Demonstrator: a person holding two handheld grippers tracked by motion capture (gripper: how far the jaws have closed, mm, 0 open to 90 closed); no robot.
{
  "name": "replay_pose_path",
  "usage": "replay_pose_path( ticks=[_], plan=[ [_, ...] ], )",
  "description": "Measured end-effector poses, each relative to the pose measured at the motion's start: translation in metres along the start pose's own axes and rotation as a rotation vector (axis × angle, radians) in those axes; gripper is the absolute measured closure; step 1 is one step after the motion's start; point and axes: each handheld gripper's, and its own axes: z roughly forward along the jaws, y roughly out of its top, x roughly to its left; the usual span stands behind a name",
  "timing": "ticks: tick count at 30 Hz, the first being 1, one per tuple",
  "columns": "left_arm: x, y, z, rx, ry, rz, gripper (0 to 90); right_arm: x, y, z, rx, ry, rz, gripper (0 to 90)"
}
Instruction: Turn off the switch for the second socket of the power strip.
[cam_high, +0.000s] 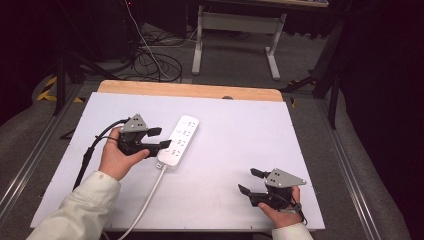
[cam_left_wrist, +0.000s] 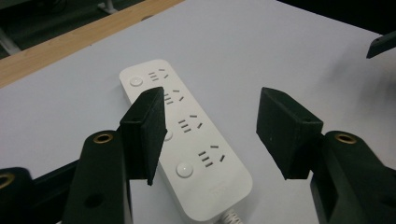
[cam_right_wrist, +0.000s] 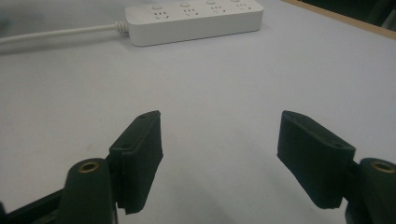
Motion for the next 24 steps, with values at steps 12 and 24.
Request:
replay_pose_path(
  ticks=[12, 24],
  plan=[
    [0.016, -0.006, 0.03, -0.023, 0.007, -0.04, 61.1, 0.0, 0.0, 0.0, 0.004, 0.006, 0.003, 31.7],
    [0.023, -0.012, 0.048, -0.005, 0.006, -0.104, 89.0, -0.001, -0.001, 0.001, 0.004, 0.015, 0.001, 31.9]
  ],
)
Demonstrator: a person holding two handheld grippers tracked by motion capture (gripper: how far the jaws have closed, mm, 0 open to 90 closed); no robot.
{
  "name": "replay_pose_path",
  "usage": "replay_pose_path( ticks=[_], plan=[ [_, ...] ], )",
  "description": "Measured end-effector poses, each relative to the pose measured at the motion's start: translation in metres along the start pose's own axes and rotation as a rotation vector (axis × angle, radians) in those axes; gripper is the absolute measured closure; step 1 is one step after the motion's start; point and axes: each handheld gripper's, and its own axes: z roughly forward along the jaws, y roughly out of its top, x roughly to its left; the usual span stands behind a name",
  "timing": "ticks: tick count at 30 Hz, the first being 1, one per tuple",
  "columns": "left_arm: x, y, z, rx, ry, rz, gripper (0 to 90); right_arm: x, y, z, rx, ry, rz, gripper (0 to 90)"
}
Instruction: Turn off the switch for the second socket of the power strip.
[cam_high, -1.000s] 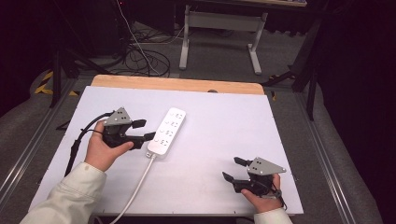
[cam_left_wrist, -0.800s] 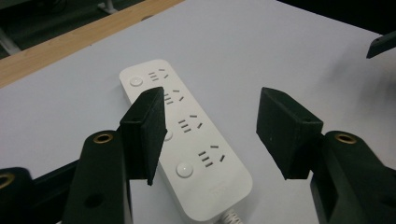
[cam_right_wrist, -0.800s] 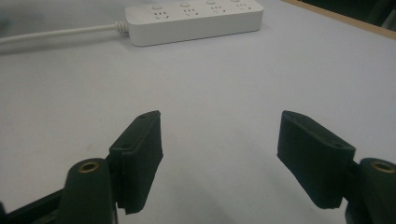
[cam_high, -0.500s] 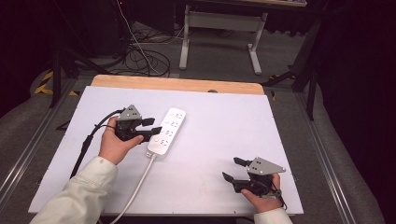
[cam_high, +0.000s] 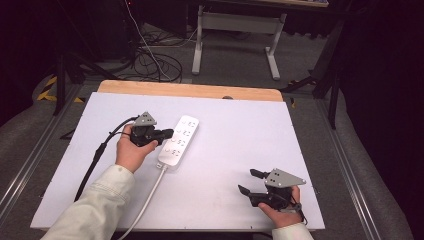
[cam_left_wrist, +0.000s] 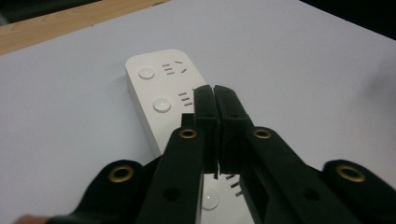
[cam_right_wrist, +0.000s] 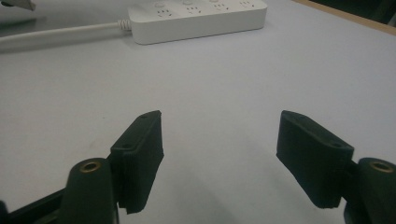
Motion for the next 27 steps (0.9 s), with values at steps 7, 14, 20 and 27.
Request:
replay_pose_path(
  ticks=[7, 14, 20, 27],
  plan=[
    [0.003, -0.003, 0.011, 0.017, -0.003, -0.005, 90.0, 0.0, 0.0, 0.0, 0.0, 0.004, 0.001, 32.1],
    [0.008, -0.006, 0.02, 0.049, 0.028, 0.006, 90.0, 0.0, 0.0, 0.0, 0.003, 0.006, -0.003, 32.1],
    [0.007, -0.008, 0.028, 0.076, 0.047, 0.009, 90.0, 0.0, 0.0, 0.0, 0.004, 0.01, -0.004, 32.2],
    [0.005, -0.009, 0.034, 0.107, 0.076, 0.014, 90.0, 0.001, 0.0, 0.0, 0.004, 0.014, -0.004, 32.2]
  ],
)
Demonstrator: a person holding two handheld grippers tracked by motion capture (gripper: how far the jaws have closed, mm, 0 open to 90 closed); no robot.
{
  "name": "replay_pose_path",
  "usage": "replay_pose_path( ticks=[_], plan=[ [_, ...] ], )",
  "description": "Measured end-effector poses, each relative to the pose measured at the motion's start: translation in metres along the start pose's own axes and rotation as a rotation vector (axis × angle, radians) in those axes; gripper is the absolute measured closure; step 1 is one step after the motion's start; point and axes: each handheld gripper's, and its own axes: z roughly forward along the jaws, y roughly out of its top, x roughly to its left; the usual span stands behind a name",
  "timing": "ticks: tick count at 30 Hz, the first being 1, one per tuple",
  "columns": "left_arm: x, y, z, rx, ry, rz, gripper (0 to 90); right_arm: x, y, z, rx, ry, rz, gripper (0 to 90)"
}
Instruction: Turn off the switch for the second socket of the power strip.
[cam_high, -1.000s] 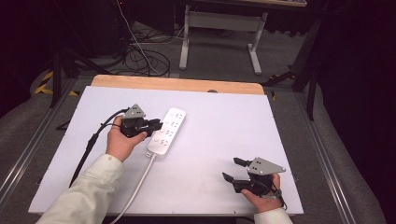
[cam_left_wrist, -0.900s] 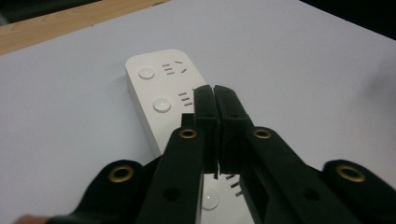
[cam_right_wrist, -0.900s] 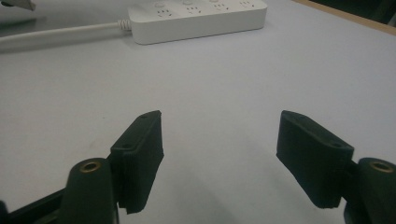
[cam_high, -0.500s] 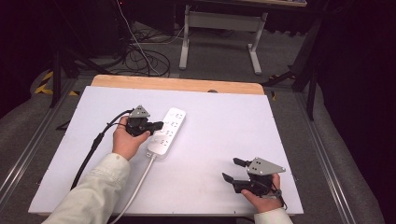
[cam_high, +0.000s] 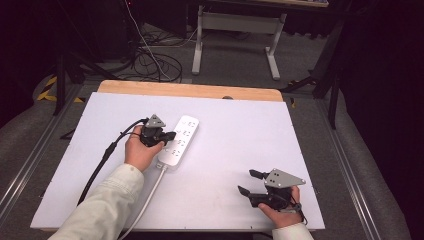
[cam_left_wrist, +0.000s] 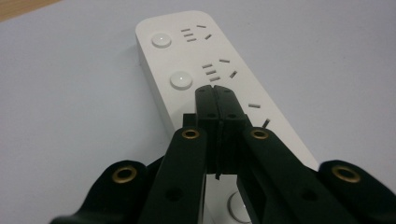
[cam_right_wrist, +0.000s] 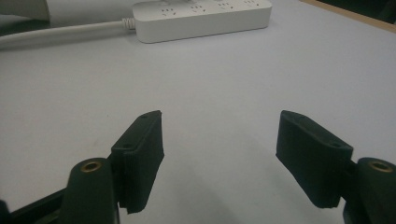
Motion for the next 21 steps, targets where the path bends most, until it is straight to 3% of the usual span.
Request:
replay_pose_path(
  ticks=[21],
  plan=[
    [-0.0034, -0.0007, 0.0063, 0.045, 0.037, 0.021, 90.0, 0.0003, -0.0002, 0.0001, 0.001, 0.008, 0.004, 32.2]
  ],
)
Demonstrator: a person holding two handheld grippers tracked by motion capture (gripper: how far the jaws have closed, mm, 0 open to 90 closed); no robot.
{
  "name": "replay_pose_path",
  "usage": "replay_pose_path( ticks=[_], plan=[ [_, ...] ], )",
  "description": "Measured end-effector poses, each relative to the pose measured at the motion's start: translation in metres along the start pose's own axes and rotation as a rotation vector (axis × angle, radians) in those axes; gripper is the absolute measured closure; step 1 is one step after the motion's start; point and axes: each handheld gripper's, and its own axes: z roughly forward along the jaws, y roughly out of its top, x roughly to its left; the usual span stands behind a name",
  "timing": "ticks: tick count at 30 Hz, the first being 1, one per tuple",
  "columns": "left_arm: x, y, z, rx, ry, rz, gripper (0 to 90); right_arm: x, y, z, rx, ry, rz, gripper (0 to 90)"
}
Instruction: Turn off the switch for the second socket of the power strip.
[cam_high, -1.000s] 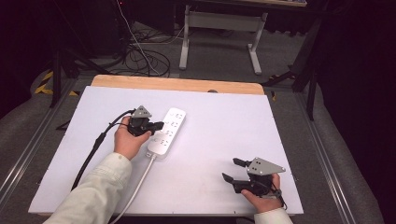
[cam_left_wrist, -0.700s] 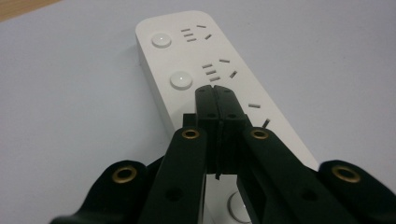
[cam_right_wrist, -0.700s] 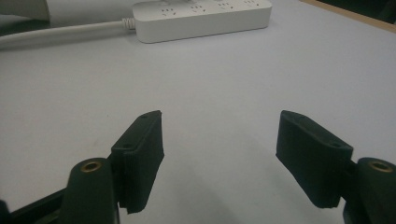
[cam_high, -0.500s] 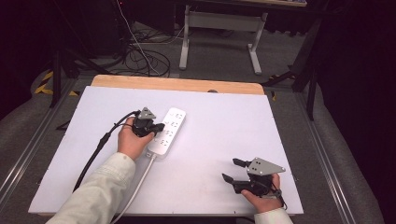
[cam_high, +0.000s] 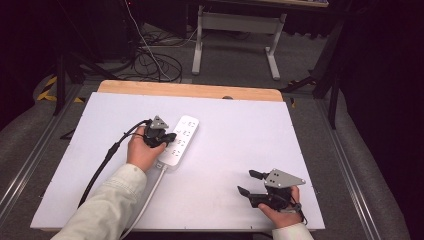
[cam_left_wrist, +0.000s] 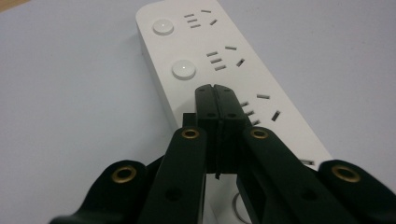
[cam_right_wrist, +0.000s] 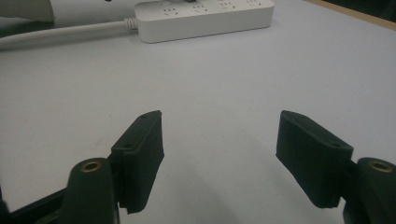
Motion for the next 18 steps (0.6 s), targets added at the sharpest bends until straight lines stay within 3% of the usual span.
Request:
replay_pose_path(
  ticks=[18],
  plan=[
    [-0.0059, 0.0005, 0.0015, 0.005, 0.042, -0.002, 90.0, 0.0008, -0.0002, 0.001, 0.007, 0.004, 0.001, 32.2]
  ],
)
